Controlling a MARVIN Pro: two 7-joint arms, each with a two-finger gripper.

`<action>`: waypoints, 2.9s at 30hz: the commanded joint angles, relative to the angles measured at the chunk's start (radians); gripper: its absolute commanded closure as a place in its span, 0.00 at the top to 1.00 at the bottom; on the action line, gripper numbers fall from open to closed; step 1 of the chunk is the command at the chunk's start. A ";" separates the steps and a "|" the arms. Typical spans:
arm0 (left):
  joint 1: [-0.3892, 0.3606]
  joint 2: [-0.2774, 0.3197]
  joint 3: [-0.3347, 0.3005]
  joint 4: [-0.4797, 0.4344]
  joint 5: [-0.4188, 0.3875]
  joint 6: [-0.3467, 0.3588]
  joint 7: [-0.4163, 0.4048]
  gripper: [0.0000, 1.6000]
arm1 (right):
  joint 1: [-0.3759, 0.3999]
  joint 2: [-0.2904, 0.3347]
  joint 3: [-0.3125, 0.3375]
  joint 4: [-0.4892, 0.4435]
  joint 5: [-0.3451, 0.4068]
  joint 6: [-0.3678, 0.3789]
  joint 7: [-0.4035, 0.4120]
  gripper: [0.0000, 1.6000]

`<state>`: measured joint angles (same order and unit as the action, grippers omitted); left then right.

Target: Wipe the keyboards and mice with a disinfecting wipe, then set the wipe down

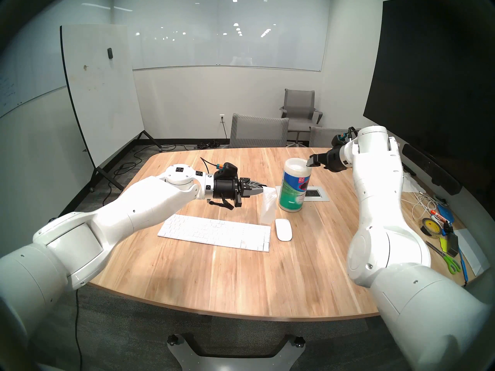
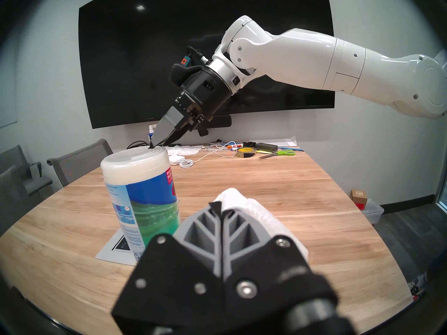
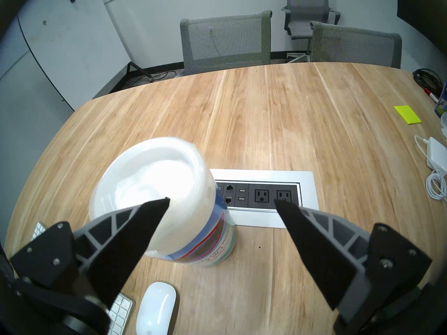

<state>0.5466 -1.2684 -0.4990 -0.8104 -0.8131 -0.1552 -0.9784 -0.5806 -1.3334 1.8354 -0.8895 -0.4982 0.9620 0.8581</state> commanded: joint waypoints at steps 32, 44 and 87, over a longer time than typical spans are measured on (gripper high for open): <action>-0.019 -0.005 -0.011 -0.012 -0.006 -0.005 -0.007 0.00 | 0.112 0.106 -0.059 -0.018 0.051 -0.002 0.114 1.00; -0.019 -0.006 -0.011 -0.010 -0.005 -0.006 -0.007 0.00 | 0.058 0.199 -0.131 -0.117 0.176 -0.011 0.110 1.00; -0.019 -0.006 -0.010 -0.009 -0.005 -0.008 -0.009 0.00 | -0.025 0.613 -0.475 -0.111 0.481 -0.476 0.500 1.00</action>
<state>0.5465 -1.2697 -0.4982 -0.8108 -0.8130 -0.1612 -0.9881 -0.6466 -0.7969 1.4074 -1.0176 -0.0430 0.5787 1.2484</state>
